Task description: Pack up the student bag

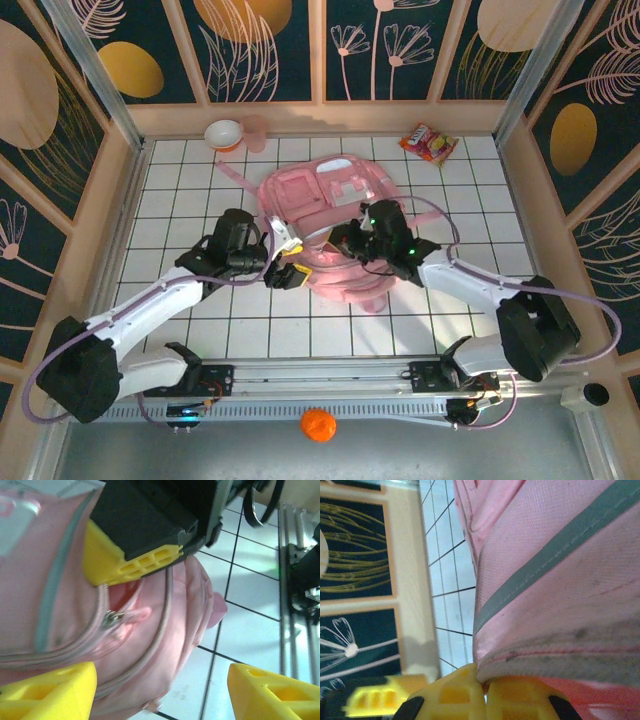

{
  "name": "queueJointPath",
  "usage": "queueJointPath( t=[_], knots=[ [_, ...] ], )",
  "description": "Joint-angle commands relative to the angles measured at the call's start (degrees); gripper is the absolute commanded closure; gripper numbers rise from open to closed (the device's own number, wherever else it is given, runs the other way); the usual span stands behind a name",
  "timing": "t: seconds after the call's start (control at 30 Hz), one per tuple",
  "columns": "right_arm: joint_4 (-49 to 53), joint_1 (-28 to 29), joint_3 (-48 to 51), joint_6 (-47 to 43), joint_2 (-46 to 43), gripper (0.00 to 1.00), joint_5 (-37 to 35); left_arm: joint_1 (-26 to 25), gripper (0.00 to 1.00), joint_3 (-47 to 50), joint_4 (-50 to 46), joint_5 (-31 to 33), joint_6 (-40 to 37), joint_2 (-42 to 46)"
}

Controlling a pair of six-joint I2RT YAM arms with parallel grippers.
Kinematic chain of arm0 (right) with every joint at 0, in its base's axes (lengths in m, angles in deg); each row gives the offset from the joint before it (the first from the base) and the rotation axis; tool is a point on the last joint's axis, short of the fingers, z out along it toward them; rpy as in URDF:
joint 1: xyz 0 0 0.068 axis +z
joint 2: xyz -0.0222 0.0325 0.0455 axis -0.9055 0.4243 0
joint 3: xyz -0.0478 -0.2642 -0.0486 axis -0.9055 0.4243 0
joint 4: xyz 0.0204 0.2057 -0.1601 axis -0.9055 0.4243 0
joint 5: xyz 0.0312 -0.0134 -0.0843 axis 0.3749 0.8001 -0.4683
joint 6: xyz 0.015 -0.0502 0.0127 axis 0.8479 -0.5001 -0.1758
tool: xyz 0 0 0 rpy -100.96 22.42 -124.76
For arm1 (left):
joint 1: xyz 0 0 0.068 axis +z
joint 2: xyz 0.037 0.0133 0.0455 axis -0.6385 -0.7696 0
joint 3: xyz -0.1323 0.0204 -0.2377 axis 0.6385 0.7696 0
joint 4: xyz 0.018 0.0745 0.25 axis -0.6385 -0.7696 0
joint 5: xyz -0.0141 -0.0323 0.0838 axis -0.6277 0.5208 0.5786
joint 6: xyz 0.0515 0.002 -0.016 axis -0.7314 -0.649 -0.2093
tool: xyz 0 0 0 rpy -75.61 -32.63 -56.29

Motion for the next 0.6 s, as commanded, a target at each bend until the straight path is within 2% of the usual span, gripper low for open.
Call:
queueJointPath(
  t=[0.0, 0.13, 0.3, 0.57],
  knots=[
    [10.28, -4.26, -3.28, -16.73, -3.47, 1.00, 12.26, 0.28, 0.30, -2.24, -2.66, 1.63, -16.38, 1.19],
    [13.71, -8.79, -3.98, -23.40, -4.57, 1.00, 20.00, 0.18, 0.34, -3.15, -1.77, 1.37, -28.42, -0.90],
    [18.38, -10.82, -6.85, -28.21, -3.15, 1.00, 22.96, -1.47, 0.35, -4.86, 2.56, -0.43, -32.83, -6.43],
    [20.47, -11.26, -9.69, -30.12, -1.08, 1.00, 24.09, -4.34, 0.38, -6.11, 15.82, 0.32, -28.12, -14.03]
  ],
)
